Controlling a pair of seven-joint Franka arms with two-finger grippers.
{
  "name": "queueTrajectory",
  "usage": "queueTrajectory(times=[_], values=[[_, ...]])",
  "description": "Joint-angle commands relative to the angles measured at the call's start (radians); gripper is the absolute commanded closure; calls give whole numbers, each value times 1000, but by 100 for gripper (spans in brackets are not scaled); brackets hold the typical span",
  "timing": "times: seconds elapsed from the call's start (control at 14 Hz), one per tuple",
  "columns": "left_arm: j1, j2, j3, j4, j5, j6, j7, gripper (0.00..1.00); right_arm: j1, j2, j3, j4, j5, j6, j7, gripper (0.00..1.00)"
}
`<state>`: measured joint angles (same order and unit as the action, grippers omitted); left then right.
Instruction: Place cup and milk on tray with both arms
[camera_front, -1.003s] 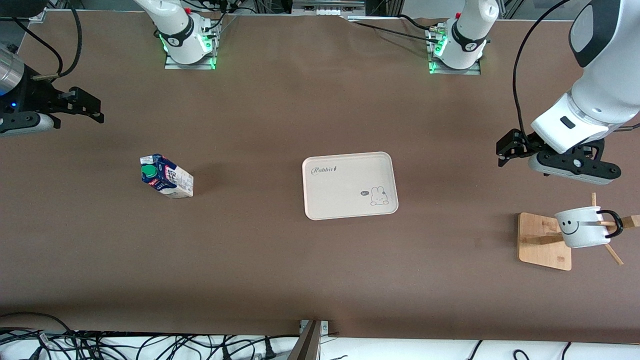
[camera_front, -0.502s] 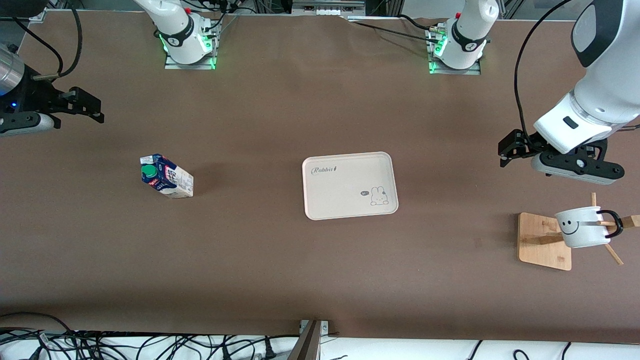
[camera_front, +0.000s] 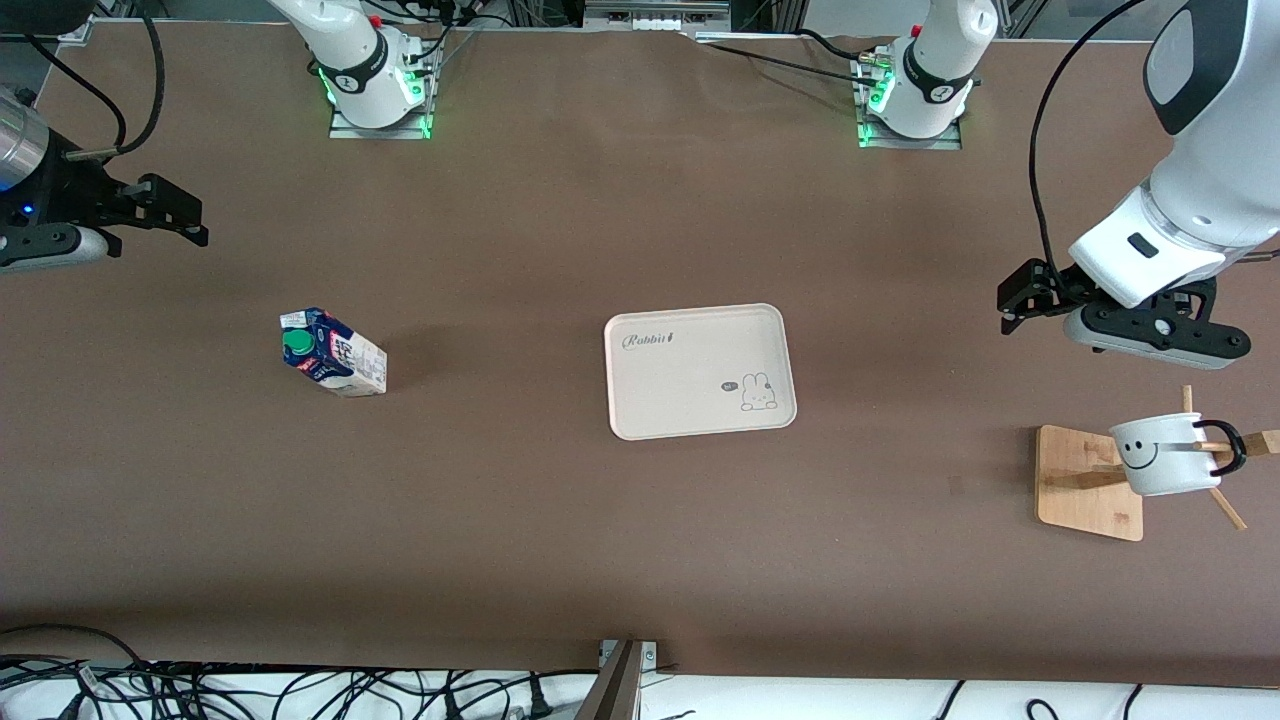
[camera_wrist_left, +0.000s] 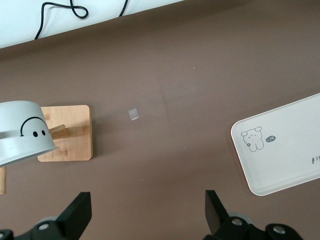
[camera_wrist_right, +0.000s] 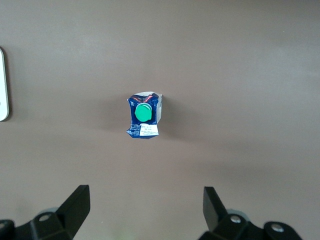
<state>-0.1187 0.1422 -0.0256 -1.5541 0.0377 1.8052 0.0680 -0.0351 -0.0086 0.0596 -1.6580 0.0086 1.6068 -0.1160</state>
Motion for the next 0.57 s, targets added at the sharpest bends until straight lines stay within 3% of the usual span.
queueTrajectory(times=[0.0,0.5], values=[[-1,14,0,35,21,-20,-10,0,6,7,-7,20,-4,2,16,0],[-1,14,1,35,21,-20,-10,0,8,15,-7,18,-2,24,7,0]])
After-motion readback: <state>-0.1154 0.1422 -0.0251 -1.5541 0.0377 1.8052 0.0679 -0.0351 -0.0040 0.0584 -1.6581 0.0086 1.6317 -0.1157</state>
